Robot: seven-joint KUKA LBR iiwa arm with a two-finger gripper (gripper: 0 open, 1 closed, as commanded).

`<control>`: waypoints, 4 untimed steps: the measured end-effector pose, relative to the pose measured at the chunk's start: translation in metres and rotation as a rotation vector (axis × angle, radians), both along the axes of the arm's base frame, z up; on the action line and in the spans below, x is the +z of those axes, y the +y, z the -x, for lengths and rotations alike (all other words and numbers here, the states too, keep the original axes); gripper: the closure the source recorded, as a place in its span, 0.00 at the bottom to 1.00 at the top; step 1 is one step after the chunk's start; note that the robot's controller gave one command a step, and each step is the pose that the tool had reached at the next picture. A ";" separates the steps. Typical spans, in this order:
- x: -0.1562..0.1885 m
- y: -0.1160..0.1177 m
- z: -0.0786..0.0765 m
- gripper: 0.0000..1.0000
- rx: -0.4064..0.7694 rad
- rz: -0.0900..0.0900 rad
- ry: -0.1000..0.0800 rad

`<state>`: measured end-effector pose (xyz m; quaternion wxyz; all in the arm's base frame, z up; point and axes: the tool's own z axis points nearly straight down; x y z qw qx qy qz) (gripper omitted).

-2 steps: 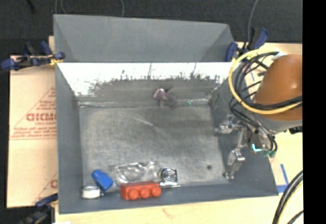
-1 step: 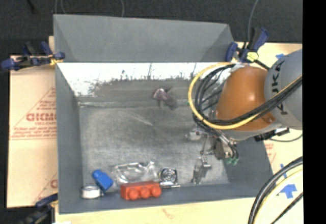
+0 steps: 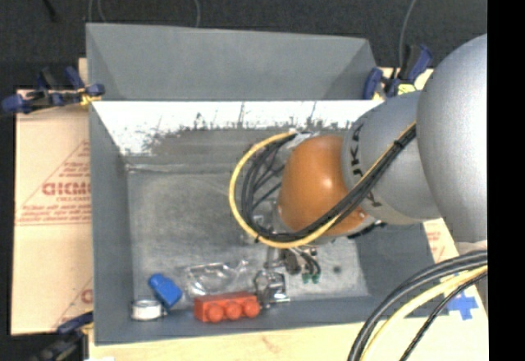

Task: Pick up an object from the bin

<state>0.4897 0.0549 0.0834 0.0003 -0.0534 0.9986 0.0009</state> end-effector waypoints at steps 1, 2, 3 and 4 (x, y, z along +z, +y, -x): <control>0.027 -0.047 -0.015 0.00 0.091 0.004 -0.006; 0.024 -0.023 0.003 0.00 -0.187 -0.001 0.001; -0.010 -0.017 0.013 0.00 -0.140 0.002 -0.019; -0.009 -0.017 0.012 1.00 -0.136 0.002 -0.019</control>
Offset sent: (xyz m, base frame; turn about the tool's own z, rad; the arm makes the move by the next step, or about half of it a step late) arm 0.0131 -0.0440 0.0262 -0.0945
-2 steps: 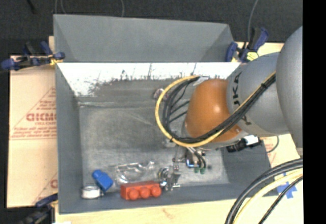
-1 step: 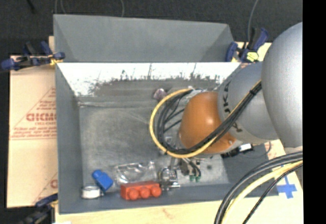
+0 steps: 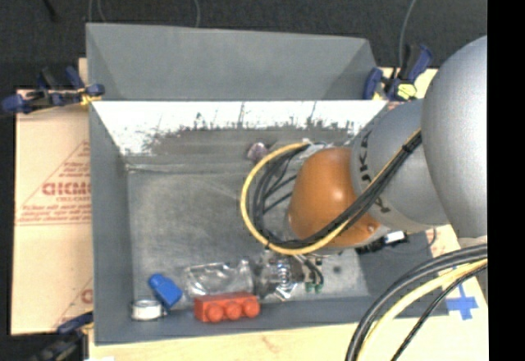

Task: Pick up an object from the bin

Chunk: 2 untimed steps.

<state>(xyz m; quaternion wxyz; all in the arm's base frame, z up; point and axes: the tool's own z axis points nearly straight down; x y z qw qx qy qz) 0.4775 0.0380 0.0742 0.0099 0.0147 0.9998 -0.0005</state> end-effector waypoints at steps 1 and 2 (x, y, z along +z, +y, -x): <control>-0.001 0.001 0.002 0.00 0.002 -0.001 0.010; 0.034 -0.038 0.000 0.00 -0.096 -0.003 0.014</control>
Offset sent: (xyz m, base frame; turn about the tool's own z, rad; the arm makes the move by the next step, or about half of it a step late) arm 0.0000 0.0000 0.0000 0.0000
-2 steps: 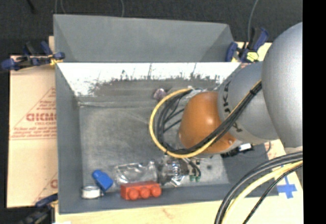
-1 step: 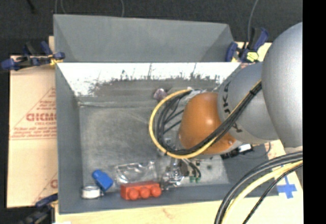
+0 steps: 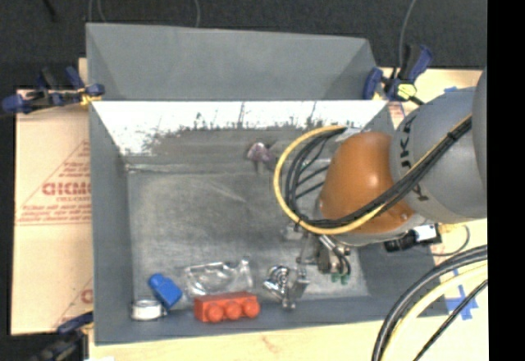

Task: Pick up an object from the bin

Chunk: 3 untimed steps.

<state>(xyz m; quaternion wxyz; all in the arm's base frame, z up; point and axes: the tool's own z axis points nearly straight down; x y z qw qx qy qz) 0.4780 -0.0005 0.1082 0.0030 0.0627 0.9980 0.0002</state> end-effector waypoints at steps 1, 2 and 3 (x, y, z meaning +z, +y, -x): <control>-0.001 0.001 0.001 1.00 0.005 0.001 0.003; -0.001 0.001 0.001 0.00 0.006 0.002 0.003; -0.035 0.005 0.001 0.00 0.059 0.003 -0.010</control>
Offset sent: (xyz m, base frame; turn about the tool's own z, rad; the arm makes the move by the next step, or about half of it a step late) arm 0.0000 0.0000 0.0000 0.0000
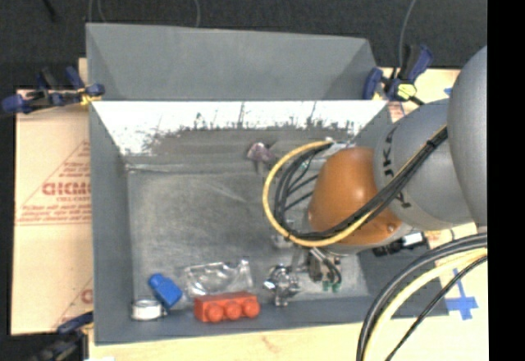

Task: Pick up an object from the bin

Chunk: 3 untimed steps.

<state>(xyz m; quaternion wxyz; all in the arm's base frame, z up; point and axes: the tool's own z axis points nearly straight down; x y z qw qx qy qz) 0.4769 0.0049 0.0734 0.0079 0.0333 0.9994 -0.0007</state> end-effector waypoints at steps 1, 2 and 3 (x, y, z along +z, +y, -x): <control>0.001 0.000 0.000 1.00 0.002 0.000 -0.002; 0.000 0.000 0.001 0.00 0.003 0.000 0.005; -0.001 -0.047 -0.021 0.00 0.054 -0.002 0.006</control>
Offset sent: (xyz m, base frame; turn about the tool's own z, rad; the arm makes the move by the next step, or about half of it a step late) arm 0.0000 0.0000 0.0000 0.0000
